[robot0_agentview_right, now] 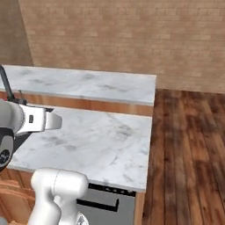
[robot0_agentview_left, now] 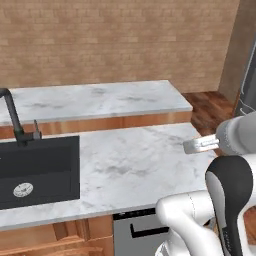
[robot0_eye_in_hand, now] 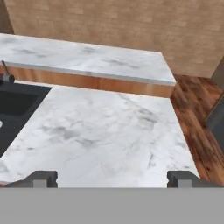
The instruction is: Navigate to the dishwasher.
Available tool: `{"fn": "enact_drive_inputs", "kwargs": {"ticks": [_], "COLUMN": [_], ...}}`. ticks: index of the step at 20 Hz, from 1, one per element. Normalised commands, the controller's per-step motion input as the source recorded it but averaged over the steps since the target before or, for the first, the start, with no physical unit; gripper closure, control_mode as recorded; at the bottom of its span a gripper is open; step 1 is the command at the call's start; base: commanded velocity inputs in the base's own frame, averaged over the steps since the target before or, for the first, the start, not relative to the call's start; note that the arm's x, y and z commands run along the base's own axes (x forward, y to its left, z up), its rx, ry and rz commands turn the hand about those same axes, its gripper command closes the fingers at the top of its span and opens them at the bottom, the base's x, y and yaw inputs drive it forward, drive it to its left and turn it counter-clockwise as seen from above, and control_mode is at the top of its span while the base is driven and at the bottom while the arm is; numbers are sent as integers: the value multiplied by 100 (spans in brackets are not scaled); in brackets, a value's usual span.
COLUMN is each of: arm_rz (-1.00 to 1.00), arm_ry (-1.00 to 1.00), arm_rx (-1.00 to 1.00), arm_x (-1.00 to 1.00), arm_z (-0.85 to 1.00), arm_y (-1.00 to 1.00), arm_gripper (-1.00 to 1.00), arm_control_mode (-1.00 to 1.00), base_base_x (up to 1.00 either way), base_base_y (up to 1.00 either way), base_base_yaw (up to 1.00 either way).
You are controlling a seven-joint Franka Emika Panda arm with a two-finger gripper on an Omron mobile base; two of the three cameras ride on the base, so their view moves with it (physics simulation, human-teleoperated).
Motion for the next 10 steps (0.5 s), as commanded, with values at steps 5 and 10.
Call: {"fn": "enact_drive_inputs", "kwargs": {"ticks": [5,10], "arm_rz": [0,0], "arm_ry": [0,0], "arm_rx": [0,0], "arm_x": [0,0], "arm_z": [0,0], "arm_y": [0,0], "arm_gripper": [-100,-100], "arm_control_mode": [100,100], "base_base_x": [100,100], "base_base_y": [-14,-13], "base_base_yaw": [-29,-11]}}
